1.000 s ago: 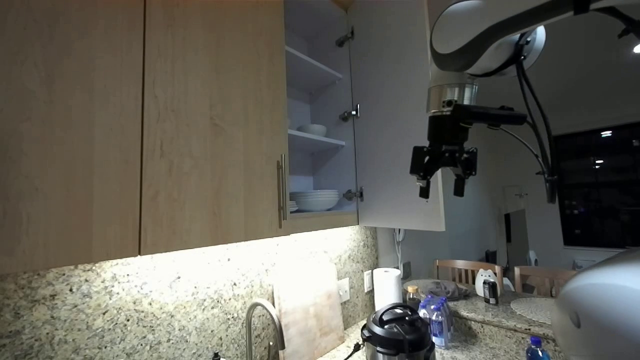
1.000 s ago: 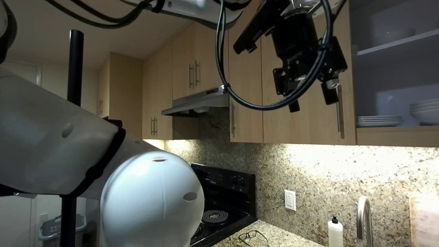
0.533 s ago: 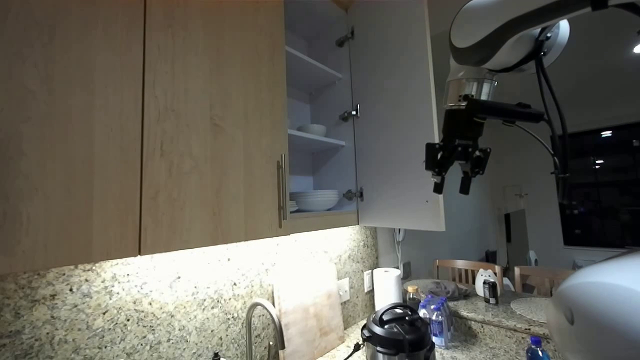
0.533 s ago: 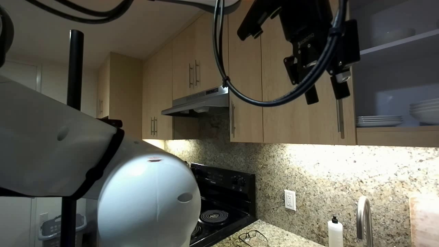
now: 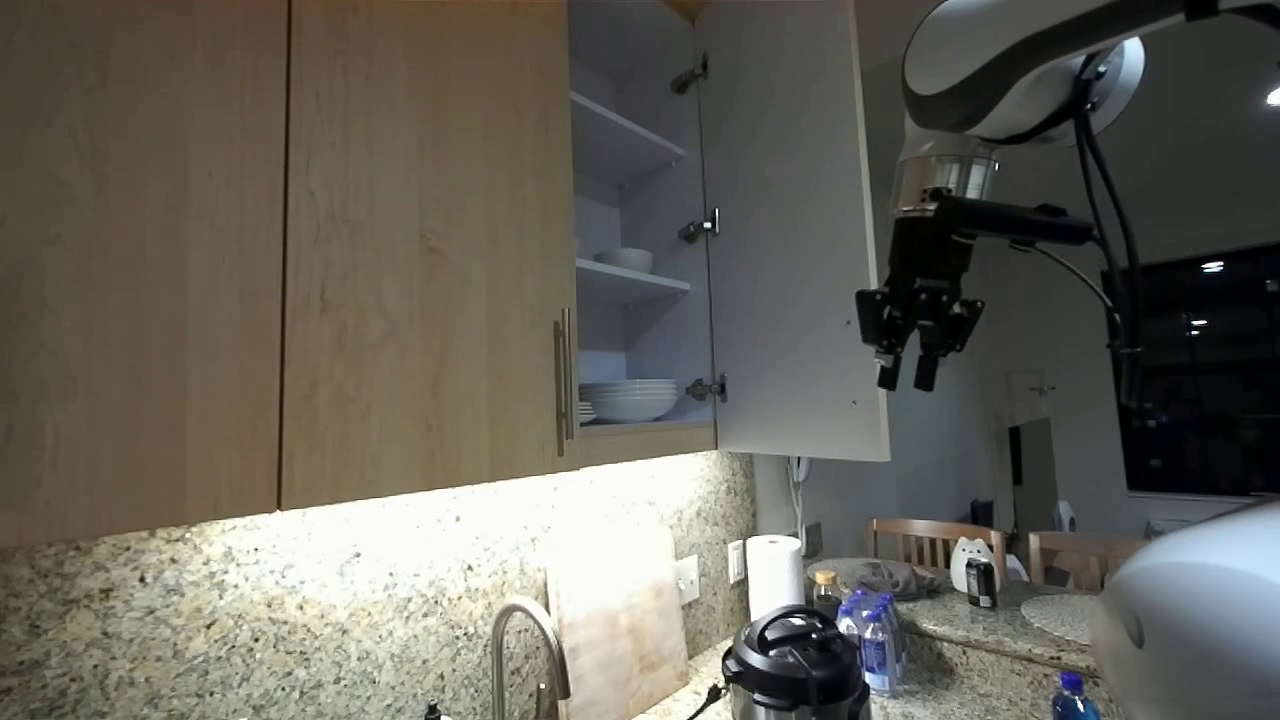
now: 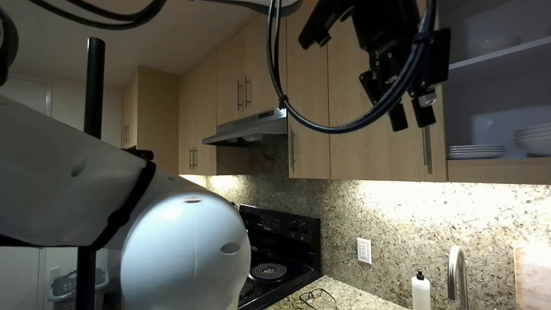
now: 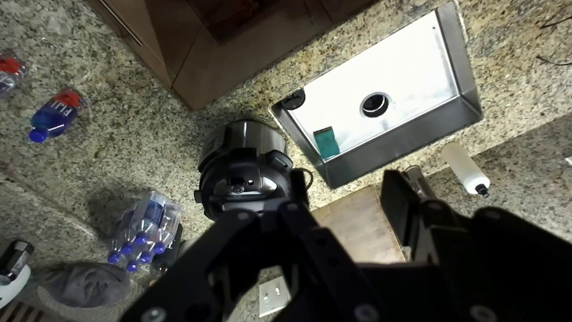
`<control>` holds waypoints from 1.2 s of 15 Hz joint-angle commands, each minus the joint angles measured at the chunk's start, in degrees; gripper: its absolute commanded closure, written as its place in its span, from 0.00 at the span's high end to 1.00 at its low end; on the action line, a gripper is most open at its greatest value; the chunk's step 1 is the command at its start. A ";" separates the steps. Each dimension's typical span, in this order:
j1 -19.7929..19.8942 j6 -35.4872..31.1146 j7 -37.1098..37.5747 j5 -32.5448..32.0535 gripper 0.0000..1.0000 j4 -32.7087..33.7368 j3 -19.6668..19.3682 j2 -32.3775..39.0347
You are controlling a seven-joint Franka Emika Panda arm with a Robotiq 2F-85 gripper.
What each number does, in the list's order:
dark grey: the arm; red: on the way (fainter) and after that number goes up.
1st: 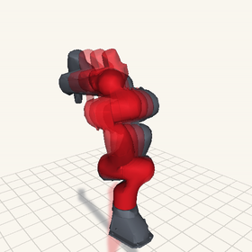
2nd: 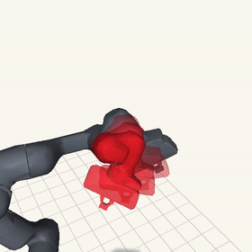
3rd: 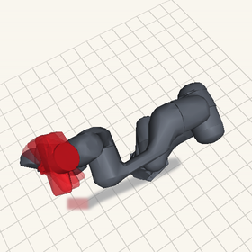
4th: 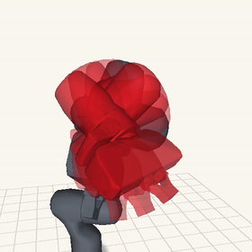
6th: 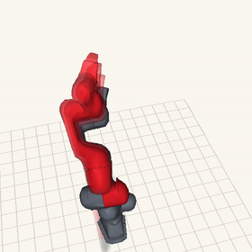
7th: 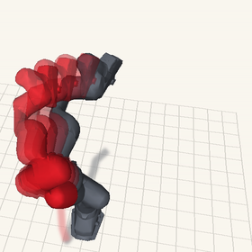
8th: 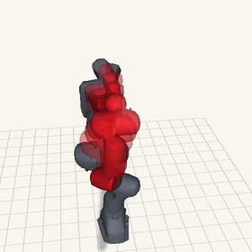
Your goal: Close the cupboard door
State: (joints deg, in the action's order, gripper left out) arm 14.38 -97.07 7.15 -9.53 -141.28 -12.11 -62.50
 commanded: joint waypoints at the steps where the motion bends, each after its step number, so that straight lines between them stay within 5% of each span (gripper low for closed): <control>1: 2.57 -1.49 0.00 -1.32 0.17 1.00 -0.94 -0.58; 4: 4.79 -3.49 -0.16 -3.37 0.00 3.02 -2.36 -0.42; 18: 14.61 -26.16 6.25 -15.25 0.00 10.96 -3.81 6.39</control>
State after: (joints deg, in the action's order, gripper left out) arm 26.87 -118.49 9.70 -23.39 -132.18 -17.18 -60.39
